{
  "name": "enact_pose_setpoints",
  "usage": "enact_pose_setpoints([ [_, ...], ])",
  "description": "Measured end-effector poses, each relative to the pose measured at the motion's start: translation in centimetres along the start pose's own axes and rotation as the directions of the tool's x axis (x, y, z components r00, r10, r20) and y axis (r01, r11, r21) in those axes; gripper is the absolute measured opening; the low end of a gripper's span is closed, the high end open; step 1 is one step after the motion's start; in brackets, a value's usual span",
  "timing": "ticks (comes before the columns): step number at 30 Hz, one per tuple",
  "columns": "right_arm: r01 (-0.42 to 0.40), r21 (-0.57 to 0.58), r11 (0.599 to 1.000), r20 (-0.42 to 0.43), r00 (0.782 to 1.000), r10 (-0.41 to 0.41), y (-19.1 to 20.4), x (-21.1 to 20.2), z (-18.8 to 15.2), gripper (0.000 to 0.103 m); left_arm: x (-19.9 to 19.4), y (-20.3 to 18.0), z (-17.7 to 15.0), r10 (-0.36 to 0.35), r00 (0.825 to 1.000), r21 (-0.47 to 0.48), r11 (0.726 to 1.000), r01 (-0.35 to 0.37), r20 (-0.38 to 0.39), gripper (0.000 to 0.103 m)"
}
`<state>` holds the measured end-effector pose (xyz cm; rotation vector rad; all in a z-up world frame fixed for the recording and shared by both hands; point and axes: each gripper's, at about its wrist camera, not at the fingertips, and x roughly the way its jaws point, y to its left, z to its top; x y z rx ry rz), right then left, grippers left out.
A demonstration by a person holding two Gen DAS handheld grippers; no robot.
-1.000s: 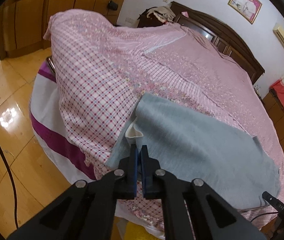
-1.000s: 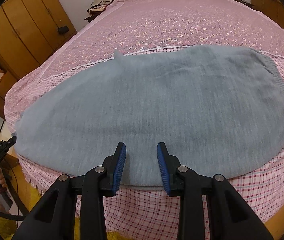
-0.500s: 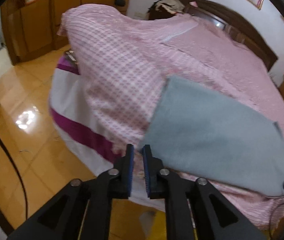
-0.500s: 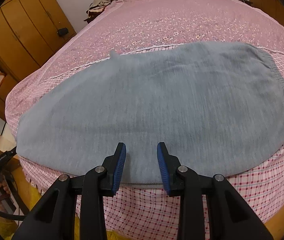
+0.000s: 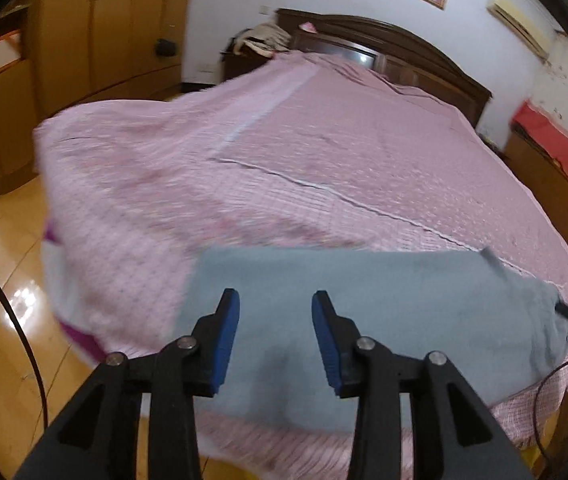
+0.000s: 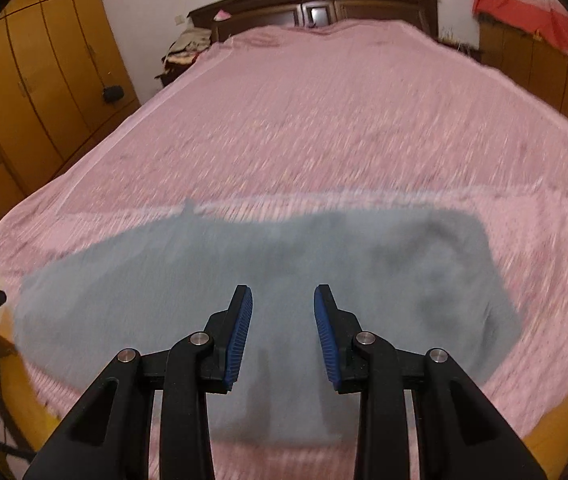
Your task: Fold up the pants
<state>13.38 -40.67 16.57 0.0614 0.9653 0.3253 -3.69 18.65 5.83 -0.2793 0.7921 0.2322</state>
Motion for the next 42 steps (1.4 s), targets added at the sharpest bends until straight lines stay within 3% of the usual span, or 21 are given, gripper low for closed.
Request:
enact_pose_setpoints([
  [5,0.010,-0.014,1.000,-0.015,1.000,-0.010,-1.0,3.2,2.5,0.033,4.5,-1.7,0.2,-0.007,0.998,-0.007,1.000,0.007,-0.065,0.039],
  [8,0.134,-0.051,0.990,-0.051,0.989,-0.136,-1.9,6.5,2.5,0.033,6.7,-1.7,-0.2,0.064,0.994,0.004,0.998,-0.064,-0.088,0.040],
  [10,0.194,-0.069,0.978,-0.055,0.979,-0.198,-2.6,7.9,1.9,0.033,7.2,-1.0,-0.5,0.058,0.995,-0.014,0.998,-0.059,-0.084,0.041],
  [12,0.205,-0.052,0.977,-0.026,0.978,-0.207,-3.6,8.4,1.5,0.033,7.5,0.0,-0.5,0.024,0.996,-0.051,0.998,-0.029,-0.083,0.041],
  [14,0.195,0.001,0.981,-0.016,0.981,-0.195,-4.8,8.1,1.5,0.031,7.4,0.4,-0.6,0.020,0.997,-0.049,0.999,-0.024,-0.080,0.041],
  [19,0.119,0.113,0.986,-0.024,0.993,-0.117,-7.8,7.1,1.9,0.014,7.3,0.5,-0.5,0.032,0.996,-0.018,0.999,-0.034,-0.079,0.041],
  [24,0.089,0.146,0.985,-0.014,0.996,-0.088,-9.0,3.6,1.4,0.021,5.2,-0.2,-0.6,0.059,0.997,-0.015,0.998,-0.059,-0.051,0.042],
  [30,0.108,0.102,0.989,0.019,0.994,-0.110,-7.9,-0.9,-0.4,0.031,3.0,-1.4,-1.9,0.007,0.998,0.003,1.000,-0.006,-0.066,0.047],
  [34,0.132,0.098,0.986,0.009,0.991,-0.133,-8.1,-1.5,-1.7,0.031,2.9,-1.6,-2.7,0.015,0.997,0.018,1.000,-0.013,-0.081,0.050],
  [39,0.260,0.086,0.962,-0.026,0.966,-0.259,-8.5,-0.6,-3.7,0.031,3.6,-1.0,-3.2,0.027,0.996,-0.013,1.000,-0.028,-0.089,0.062],
  [42,0.253,0.127,0.959,-0.027,0.967,-0.251,-9.4,-0.1,-4.6,0.031,3.5,-0.9,-3.4,0.035,0.996,-0.013,0.999,-0.036,-0.083,0.064],
])
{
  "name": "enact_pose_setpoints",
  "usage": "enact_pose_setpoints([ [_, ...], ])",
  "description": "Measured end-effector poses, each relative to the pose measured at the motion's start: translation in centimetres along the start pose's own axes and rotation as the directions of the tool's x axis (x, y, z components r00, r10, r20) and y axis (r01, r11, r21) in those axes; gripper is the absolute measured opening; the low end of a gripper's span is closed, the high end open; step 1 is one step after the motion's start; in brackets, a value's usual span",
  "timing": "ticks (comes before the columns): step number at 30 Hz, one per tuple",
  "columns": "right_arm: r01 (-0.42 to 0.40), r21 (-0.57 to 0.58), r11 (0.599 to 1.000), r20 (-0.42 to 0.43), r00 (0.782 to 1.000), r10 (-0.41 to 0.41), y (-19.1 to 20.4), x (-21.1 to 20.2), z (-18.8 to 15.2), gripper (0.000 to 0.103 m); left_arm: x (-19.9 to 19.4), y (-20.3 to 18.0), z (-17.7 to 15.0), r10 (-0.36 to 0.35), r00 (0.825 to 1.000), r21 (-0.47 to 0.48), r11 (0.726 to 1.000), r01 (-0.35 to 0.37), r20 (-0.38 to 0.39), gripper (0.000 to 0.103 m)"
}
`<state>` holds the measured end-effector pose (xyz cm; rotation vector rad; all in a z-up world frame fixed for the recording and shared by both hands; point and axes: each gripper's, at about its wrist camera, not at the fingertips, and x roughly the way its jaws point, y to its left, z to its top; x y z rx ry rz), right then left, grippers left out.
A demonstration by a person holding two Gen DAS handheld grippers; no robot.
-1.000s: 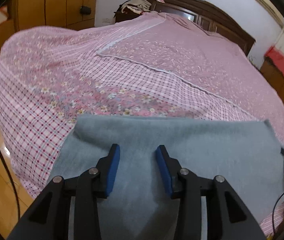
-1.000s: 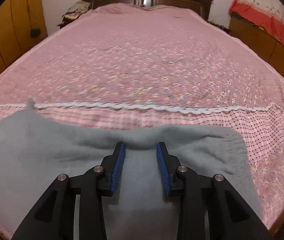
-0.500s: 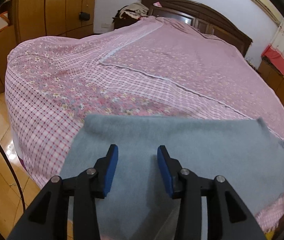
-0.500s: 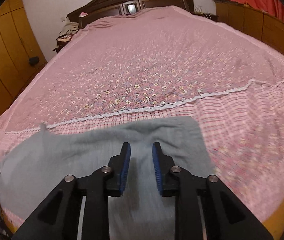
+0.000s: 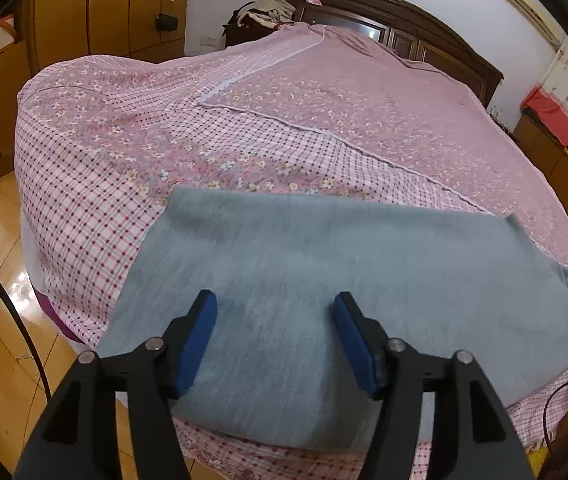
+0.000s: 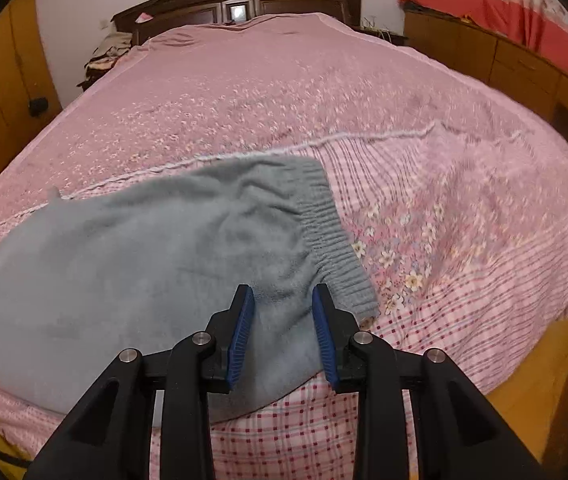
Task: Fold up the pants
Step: 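Move the right tool to the grey waistband cuff and close on it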
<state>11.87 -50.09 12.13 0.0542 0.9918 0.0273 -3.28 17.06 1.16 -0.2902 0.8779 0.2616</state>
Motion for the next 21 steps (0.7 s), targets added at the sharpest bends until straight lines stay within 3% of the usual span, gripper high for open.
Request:
enact_pose_setpoints([
  [6,-0.099,0.151,0.984,0.006,0.995,0.099,-2.9,-2.3,-0.6,0.031,-1.8,0.8,-0.8,0.013,1.000,-0.014,1.000,-0.013,0.011,0.064],
  [11,-0.093,0.228,0.969,0.001,0.995,0.096,-4.8,-4.1,-1.6,0.033,-2.6,1.2,-1.2,0.042,0.999,-0.028,0.999,-0.042,0.005,0.064],
  [21,-0.216,0.314,0.925,-0.017,0.972,0.233,-4.3,-2.2,-2.2,0.036,-2.8,0.4,-1.4,0.067,0.997,0.000,0.998,-0.067,-0.026,0.064],
])
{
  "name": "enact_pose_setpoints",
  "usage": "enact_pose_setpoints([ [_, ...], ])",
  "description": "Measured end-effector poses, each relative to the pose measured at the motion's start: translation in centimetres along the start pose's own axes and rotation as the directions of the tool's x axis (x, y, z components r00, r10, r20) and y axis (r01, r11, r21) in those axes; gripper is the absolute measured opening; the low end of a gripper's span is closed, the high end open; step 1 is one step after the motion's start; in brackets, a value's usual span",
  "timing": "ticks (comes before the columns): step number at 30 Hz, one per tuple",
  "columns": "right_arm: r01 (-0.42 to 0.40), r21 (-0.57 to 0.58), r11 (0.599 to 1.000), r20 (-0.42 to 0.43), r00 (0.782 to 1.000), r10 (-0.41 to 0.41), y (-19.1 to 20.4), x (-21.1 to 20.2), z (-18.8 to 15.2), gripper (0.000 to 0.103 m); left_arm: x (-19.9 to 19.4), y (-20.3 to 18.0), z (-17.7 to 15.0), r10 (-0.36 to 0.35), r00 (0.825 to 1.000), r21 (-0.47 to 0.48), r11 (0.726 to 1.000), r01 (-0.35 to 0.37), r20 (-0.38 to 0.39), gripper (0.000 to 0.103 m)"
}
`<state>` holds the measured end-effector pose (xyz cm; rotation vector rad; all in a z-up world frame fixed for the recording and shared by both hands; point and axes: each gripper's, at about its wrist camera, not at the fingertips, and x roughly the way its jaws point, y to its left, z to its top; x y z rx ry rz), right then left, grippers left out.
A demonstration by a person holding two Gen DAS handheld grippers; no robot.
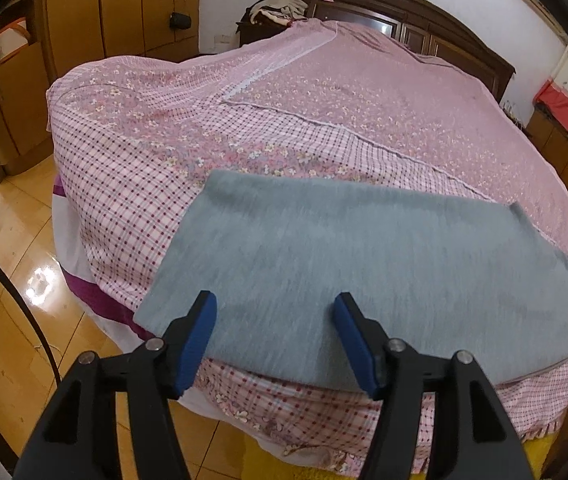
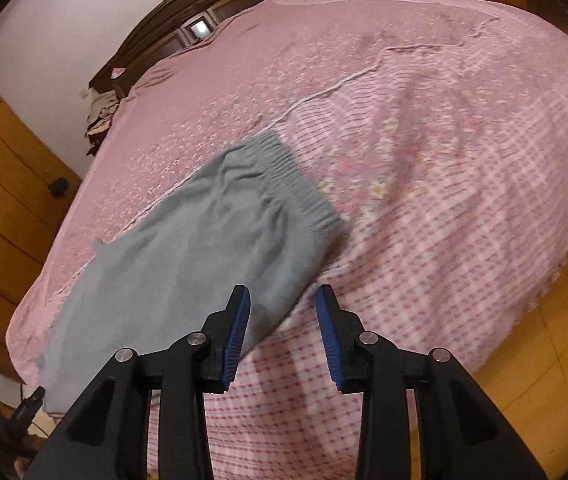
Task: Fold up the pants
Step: 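Move the right tool to the grey waistband cuff and close on it, then lift the waistband cuff upward with the right tool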
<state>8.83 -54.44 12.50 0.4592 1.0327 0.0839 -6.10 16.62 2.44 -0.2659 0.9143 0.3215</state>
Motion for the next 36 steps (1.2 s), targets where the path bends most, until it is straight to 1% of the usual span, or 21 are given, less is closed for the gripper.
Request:
enact_pose_setpoints([
  [3,0.012,-0.037,0.999,0.008,1.000,-0.012,0.7,1.1,0.4,0.037,0.2,0.1,-0.1,-0.002,1.000,-0.012,1.000,0.002,-0.004,0.065],
  [6,0.003,0.001,1.000,0.006,1.000,-0.003,0.4,1.8,0.8,0.037,0.3,0.2,-0.1,0.001,1.000,-0.010,1.000,-0.001,-0.005,0.065],
  [11,0.010,-0.007,1.000,0.068,0.998,-0.010,-0.3,1.5,2.0,0.038,0.7,0.2,-0.2,0.000,1.000,-0.017,1.000,0.000,-0.008,0.068],
  [13,0.018,0.018,1.000,0.073,0.997,-0.019,-1.0,2.1,2.5,0.044,0.8,0.2,-0.2,0.001,1.000,-0.022,1.000,-0.001,-0.006,0.068],
  [15,-0.015,0.059,0.998,0.052,0.999,0.012,-1.8,3.2,2.6,0.046,0.8,0.2,-0.3,0.002,1.000,-0.020,1.000,-0.002,-0.004,0.068],
  [16,-0.031,0.085,0.996,0.046,0.999,0.027,-2.2,3.7,2.5,0.046,0.8,0.2,-0.3,0.002,1.000,-0.019,1.000,-0.002,-0.004,0.068],
  [18,-0.051,0.100,0.994,0.068,0.997,0.044,-2.5,4.1,2.0,0.047,0.8,0.2,-0.3,0.000,1.000,-0.020,1.000,0.000,-0.005,0.068],
  [20,-0.048,0.082,0.995,0.086,0.995,0.041,-2.3,4.0,1.6,0.047,0.9,0.2,-0.2,-0.001,1.000,-0.022,1.000,0.001,-0.006,0.068],
  [24,-0.036,0.072,0.997,0.081,0.996,0.030,-1.7,3.4,0.9,0.047,0.9,0.2,-0.2,0.005,1.000,-0.020,1.000,-0.005,-0.004,0.068],
  [25,-0.046,0.061,0.997,0.078,0.996,0.041,-1.2,3.2,0.9,0.048,0.9,0.2,-0.2,0.006,1.000,-0.020,1.000,-0.007,-0.005,0.068],
  [28,0.000,-0.025,1.000,0.111,0.994,0.003,0.0,2.0,0.5,0.048,0.8,0.2,-0.2,0.009,1.000,-0.018,1.000,-0.009,-0.006,0.069],
  [30,0.016,-0.063,0.998,0.111,0.994,-0.009,0.7,2.1,0.6,0.050,0.8,0.2,-0.3,0.009,1.000,-0.019,1.000,-0.009,-0.004,0.069],
  [33,0.006,-0.027,1.000,0.073,0.997,-0.004,0.2,3.2,0.2,0.051,0.8,0.2,-0.3,0.009,1.000,-0.020,1.000,-0.009,-0.003,0.069],
  [36,-0.038,0.023,0.999,0.081,0.996,0.036,-0.7,3.2,-0.8,0.051,0.8,0.2,-0.3,0.008,1.000,-0.020,1.000,-0.008,-0.005,0.069],
])
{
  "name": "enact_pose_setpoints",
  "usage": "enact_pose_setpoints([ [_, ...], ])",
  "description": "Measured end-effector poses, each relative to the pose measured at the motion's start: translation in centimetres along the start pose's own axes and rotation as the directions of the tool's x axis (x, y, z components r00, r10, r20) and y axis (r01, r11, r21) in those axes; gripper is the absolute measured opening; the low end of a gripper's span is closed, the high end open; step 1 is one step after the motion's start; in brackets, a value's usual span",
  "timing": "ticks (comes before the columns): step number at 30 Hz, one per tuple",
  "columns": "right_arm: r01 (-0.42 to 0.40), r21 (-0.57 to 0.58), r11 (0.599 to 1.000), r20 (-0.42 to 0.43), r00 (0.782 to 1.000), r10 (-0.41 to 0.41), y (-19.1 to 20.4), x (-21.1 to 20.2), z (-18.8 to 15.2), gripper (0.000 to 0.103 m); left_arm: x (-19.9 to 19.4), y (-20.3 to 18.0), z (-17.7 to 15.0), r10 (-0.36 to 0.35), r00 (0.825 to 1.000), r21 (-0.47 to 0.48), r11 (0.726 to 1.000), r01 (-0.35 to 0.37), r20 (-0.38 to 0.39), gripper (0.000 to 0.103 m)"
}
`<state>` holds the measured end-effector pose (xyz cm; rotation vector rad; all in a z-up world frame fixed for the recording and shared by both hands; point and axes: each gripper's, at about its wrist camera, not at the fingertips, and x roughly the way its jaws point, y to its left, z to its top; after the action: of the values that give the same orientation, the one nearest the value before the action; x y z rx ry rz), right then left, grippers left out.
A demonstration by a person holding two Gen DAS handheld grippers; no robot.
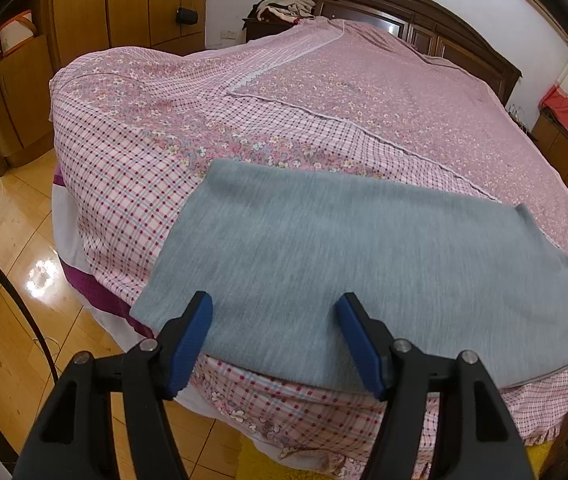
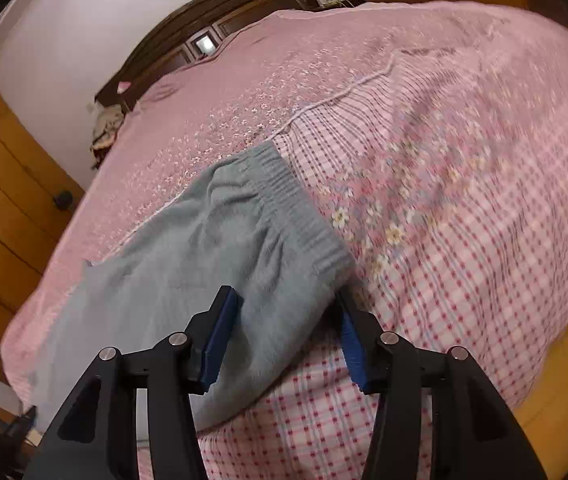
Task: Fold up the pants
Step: 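Lift the waistband cuff upward with the right tool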
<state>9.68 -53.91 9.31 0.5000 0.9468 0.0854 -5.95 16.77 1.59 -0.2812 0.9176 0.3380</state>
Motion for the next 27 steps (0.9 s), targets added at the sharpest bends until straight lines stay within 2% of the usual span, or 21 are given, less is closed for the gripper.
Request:
enact_pose_setpoints([
  [3,-0.020,0.005,1.000,-0.006,1.000,0.020,-0.3,-0.5,-1.0,0.051,0.0,0.0,0.0,0.002,1.000,-0.002,1.000,-0.002,0.002,0.069],
  [8,-0.006,-0.033,0.999,-0.006,1.000,0.006,0.5,-1.0,-2.1,0.051,0.0,-0.1,0.0,0.005,1.000,-0.002,1.000,-0.005,0.003,0.069],
  [14,-0.057,-0.038,0.998,-0.008,0.998,0.057,2.6,0.2,0.7,0.051,0.0,0.0,0.0,0.004,1.000,0.001,1.000,-0.004,0.000,0.069],
  [17,-0.065,0.016,0.998,0.003,0.998,0.065,2.0,1.6,1.7,0.051,0.0,0.0,0.0,0.003,1.000,0.000,1.000,-0.003,0.000,0.069],
  [21,-0.110,0.069,0.992,0.031,0.994,0.108,0.9,1.9,1.2,0.051,0.1,0.1,0.0,-0.001,1.000,0.003,1.000,0.001,-0.001,0.069],
  [23,-0.112,0.072,0.991,0.031,0.993,0.110,0.6,1.7,1.1,0.047,0.1,0.1,0.0,-0.001,1.000,0.002,1.000,0.001,0.000,0.070],
  [25,-0.106,0.075,0.992,0.027,0.994,0.104,0.2,1.6,1.2,0.038,0.1,0.1,-0.1,0.000,1.000,0.001,1.000,0.000,0.001,0.070],
  [27,-0.111,0.077,0.991,0.030,0.994,0.109,0.1,1.3,1.2,0.035,0.0,0.1,-0.1,-0.001,1.000,0.000,1.000,0.001,0.002,0.070],
])
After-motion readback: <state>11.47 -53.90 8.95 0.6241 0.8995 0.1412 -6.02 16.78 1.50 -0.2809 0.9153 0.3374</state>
